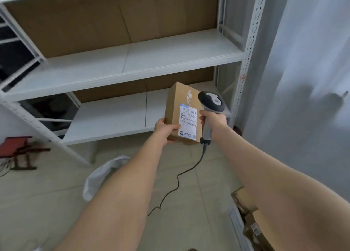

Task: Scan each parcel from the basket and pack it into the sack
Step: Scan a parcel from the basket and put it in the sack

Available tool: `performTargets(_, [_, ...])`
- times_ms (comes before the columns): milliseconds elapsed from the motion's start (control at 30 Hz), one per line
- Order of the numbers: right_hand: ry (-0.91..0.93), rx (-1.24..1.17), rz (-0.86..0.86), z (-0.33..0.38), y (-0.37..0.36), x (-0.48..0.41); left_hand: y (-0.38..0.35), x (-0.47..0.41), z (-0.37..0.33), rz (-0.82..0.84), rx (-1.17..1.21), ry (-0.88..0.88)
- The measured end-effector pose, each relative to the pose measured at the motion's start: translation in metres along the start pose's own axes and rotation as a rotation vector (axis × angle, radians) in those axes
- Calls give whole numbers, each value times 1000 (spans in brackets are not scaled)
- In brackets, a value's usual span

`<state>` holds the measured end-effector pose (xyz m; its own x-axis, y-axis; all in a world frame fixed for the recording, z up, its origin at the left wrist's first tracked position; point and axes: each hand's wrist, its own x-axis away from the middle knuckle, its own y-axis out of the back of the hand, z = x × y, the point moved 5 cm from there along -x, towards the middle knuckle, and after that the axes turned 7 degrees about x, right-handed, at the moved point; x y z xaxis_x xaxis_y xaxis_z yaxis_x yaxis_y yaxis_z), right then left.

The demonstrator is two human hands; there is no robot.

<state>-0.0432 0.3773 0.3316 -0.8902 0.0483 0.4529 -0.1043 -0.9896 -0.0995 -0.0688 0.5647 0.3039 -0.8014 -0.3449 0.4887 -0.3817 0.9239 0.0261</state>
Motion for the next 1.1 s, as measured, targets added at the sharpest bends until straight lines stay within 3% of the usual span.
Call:
performTargets(400, [-40,198,267,-96,-218,20,238,-16,60,-274,169,129])
performTargets(667, [-127,273,300,-180,-364,12,394,-69,112,-352,190,335])
performTargets(1100, [-304,444,294,-329,-529,-90,517,-196,217,-521,343,657])
